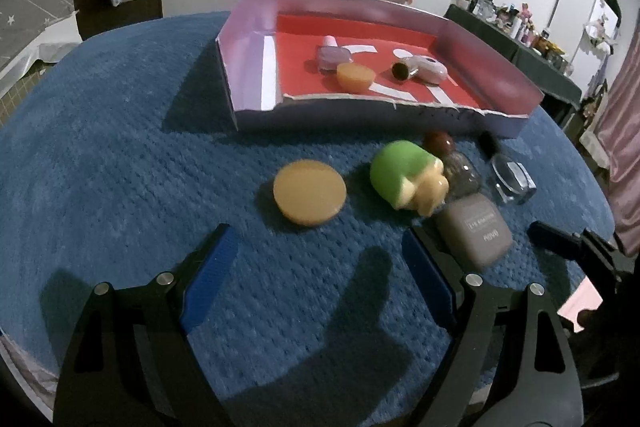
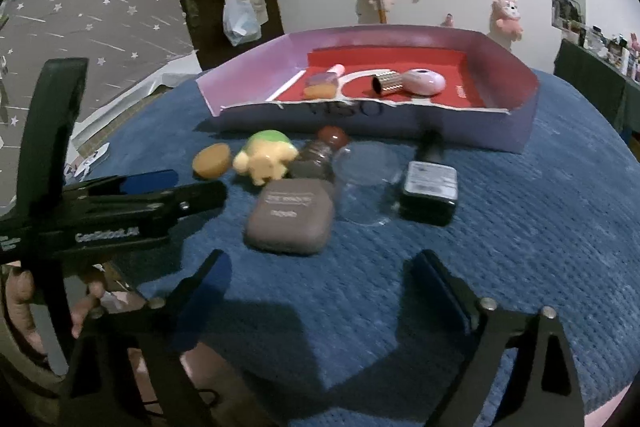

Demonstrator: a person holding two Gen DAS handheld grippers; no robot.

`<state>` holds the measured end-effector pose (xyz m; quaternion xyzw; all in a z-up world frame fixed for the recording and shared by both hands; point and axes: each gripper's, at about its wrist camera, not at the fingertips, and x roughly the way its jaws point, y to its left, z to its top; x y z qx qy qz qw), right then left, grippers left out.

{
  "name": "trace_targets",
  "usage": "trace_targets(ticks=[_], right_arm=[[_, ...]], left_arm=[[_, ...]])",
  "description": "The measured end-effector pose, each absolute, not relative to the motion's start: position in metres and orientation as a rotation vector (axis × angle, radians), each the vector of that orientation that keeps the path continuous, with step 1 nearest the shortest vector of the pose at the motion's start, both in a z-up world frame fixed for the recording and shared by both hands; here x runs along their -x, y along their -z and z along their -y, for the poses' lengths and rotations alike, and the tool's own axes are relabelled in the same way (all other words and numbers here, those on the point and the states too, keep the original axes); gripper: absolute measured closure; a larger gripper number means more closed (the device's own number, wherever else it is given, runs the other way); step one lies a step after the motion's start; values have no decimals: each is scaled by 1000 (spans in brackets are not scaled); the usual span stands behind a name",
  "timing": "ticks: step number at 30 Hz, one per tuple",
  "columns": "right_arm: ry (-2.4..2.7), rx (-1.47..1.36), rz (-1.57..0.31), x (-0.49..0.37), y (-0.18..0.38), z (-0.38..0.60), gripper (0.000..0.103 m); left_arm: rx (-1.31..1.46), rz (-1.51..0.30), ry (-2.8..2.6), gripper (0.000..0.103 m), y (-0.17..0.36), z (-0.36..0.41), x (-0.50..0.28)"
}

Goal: Organize rigid objects
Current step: 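Move the left tool to the tan disc while the right tool approaches the eye shadow case, then grasp the tan disc with the left tool while the right tool grasps the brown eye shadow case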

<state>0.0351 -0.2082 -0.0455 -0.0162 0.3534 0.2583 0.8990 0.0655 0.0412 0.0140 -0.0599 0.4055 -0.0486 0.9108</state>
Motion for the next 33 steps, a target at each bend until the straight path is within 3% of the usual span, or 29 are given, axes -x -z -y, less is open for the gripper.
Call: trace_targets(ticks=[10, 15, 18, 20, 33], right_arm=[[-545, 78, -704, -45, 45, 180, 34], [-526, 118, -685, -49, 46, 173, 47], [-525, 127, -680, -48, 46, 172, 47], [-526, 129, -679, -49, 46, 172, 47], [-560, 80, -695, -43, 42, 183, 47]], left_arm=[[104, -819, 125, 21, -13, -42, -83], [95, -805, 124, 45, -14, -44, -83], [90, -798, 116, 62, -13, -46, -83], [97, -795, 120, 66, -14, -48, -83], [116, -792, 164, 67, -24, -41, -63]])
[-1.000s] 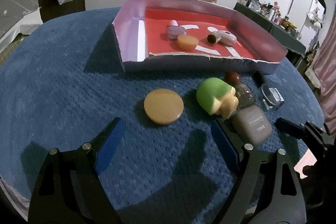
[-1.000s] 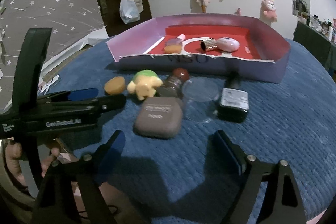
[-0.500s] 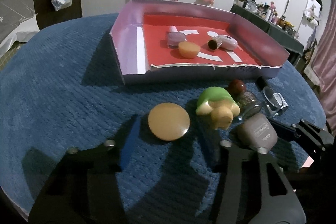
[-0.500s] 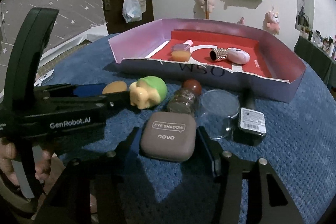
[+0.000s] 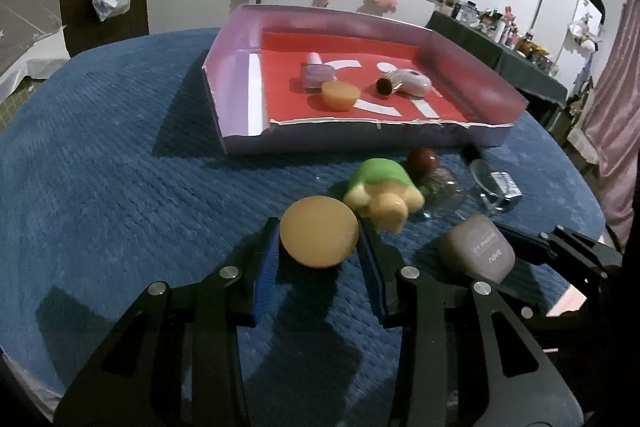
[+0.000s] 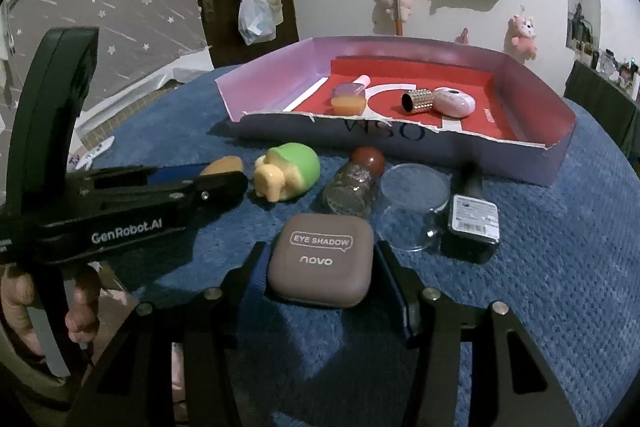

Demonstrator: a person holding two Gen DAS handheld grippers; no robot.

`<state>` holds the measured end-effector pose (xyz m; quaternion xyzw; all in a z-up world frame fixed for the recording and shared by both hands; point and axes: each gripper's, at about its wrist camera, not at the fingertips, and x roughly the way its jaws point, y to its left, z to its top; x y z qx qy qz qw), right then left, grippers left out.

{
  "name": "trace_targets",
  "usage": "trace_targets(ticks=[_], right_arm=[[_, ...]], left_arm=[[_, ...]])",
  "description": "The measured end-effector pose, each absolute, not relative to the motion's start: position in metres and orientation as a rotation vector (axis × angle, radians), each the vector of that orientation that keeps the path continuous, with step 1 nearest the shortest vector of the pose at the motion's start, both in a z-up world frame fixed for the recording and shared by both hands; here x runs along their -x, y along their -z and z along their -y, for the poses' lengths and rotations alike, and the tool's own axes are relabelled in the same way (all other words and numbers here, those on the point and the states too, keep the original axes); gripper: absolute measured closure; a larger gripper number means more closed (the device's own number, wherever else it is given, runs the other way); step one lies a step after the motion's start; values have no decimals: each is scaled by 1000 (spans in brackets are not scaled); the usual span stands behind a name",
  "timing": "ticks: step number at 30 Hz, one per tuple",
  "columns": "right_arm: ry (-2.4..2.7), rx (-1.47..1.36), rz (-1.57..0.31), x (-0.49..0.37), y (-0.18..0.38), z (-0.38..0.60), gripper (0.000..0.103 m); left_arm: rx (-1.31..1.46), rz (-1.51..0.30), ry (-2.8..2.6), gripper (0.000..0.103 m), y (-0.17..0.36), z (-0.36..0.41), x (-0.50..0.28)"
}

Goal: Organize rigid objects
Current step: 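Grasp the tan disc with the left tool while the right tool grasps the brown eye shadow case, then carry the tan disc and eye shadow case with both tools into the pink box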

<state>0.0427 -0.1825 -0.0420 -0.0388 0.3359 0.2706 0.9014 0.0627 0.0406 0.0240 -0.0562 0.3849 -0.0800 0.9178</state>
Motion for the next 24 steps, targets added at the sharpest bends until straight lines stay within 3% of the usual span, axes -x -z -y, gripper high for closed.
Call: trace_targets(ticks=[9, 24], right_arm=[[-633, -54, -762, -41, 33, 204, 47], [-640, -93, -724, -31, 13, 226, 47]], left_arm=[[119, -784, 215, 67, -35, -26, -50], [98, -758, 265, 67, -51, -3, -53]])
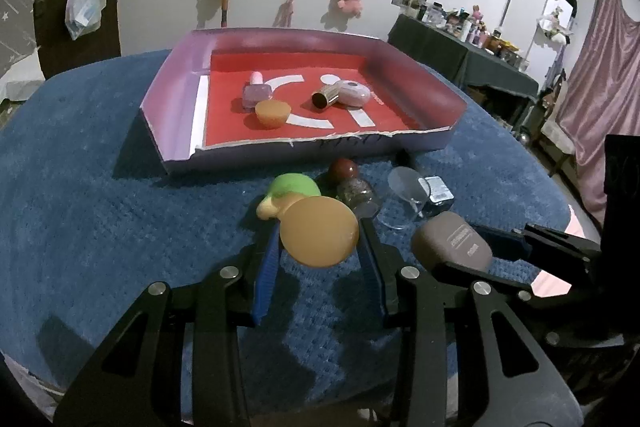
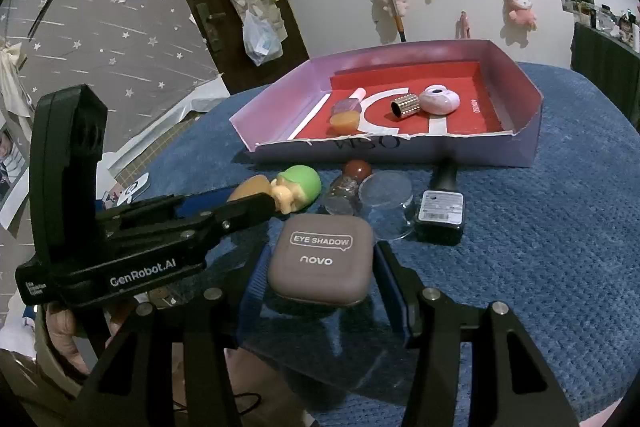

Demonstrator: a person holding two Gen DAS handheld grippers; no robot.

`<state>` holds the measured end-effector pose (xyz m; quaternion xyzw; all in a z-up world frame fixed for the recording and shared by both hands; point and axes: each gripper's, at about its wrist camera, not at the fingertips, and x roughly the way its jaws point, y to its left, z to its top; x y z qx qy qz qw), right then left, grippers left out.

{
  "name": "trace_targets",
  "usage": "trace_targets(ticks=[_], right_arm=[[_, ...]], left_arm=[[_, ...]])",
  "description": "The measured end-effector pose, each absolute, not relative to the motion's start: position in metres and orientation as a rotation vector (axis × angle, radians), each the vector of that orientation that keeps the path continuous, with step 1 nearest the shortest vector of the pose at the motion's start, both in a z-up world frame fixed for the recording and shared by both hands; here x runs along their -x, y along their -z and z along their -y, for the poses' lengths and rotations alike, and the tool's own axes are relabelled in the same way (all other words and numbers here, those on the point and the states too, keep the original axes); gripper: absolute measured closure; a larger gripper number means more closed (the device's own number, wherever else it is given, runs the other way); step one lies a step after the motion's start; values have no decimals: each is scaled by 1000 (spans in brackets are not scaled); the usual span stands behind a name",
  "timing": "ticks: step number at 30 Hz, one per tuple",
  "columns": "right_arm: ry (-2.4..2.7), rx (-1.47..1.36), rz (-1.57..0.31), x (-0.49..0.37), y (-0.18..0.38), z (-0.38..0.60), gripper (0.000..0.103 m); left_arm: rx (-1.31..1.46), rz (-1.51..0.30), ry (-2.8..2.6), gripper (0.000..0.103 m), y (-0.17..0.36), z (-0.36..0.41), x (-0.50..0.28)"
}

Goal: Organize rigid objects
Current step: 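Carry the tan disc and eye shadow case with both tools into the pink box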

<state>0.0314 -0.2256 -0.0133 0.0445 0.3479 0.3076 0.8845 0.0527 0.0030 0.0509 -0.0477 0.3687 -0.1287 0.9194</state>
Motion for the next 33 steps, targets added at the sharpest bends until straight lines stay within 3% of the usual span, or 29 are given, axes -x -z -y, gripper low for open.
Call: trace_targets(ticks=[33], right_arm=[[-637, -53, -656, -94, -32, 230, 47]], left_arm=[[67, -713, 244, 67, -80, -17, -123]])
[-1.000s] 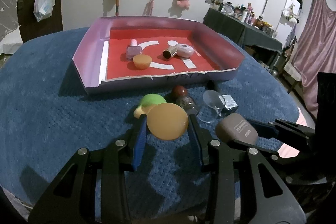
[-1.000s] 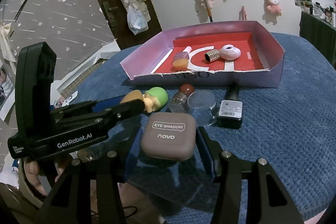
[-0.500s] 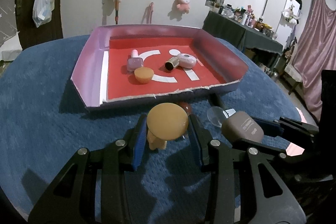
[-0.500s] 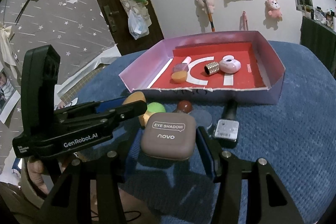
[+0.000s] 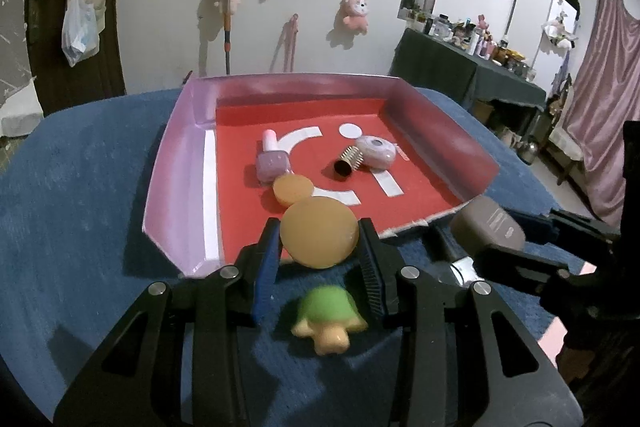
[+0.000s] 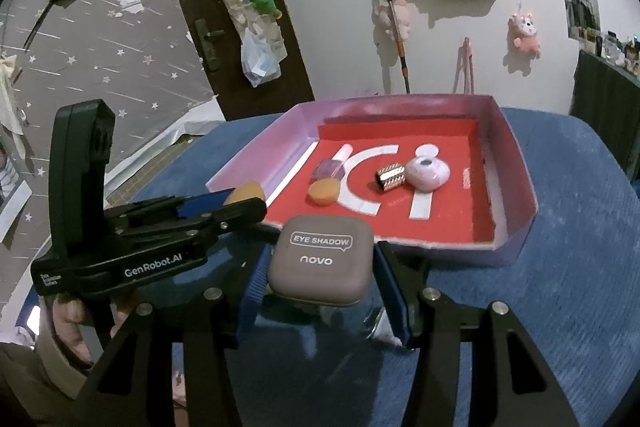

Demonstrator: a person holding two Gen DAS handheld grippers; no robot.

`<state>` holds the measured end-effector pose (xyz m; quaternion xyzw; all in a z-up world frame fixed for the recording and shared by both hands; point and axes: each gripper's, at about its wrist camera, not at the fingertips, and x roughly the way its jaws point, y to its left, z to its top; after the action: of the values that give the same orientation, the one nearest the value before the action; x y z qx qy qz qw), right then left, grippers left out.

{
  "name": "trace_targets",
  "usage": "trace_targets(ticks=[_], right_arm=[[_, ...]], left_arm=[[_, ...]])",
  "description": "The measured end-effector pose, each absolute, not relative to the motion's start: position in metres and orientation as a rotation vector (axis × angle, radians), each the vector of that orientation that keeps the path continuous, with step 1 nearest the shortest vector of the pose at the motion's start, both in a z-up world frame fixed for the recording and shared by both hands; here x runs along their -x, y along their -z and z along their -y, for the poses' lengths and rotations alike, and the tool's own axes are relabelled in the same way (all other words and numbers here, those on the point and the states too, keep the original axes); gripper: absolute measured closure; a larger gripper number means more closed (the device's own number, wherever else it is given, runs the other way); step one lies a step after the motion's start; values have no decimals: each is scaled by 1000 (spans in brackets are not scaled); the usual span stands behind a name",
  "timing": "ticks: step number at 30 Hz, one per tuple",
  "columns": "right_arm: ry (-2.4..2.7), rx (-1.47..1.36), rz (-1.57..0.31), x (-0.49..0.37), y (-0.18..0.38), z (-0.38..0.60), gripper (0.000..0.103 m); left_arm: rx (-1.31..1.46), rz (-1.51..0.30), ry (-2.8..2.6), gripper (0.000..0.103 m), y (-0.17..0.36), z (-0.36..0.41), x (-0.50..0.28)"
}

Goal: Organize rigid objects
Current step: 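Carry the tan disc and eye shadow case with both tools into the pink box, then open both tools to set the disc and eye shadow case on the red floor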

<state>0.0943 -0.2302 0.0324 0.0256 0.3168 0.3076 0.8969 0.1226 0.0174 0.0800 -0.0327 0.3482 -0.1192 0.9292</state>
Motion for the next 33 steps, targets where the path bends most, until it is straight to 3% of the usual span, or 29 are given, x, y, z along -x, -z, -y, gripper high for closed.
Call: trace_targets(ticks=[16, 33], right_arm=[[-589, -9, -681, -144, -34, 229, 47], [-539, 32, -838, -200, -2, 221, 47]], left_arm=[[62, -792, 266, 67, -64, -16, -160], [104, -929, 307, 67, -30, -16, -199]])
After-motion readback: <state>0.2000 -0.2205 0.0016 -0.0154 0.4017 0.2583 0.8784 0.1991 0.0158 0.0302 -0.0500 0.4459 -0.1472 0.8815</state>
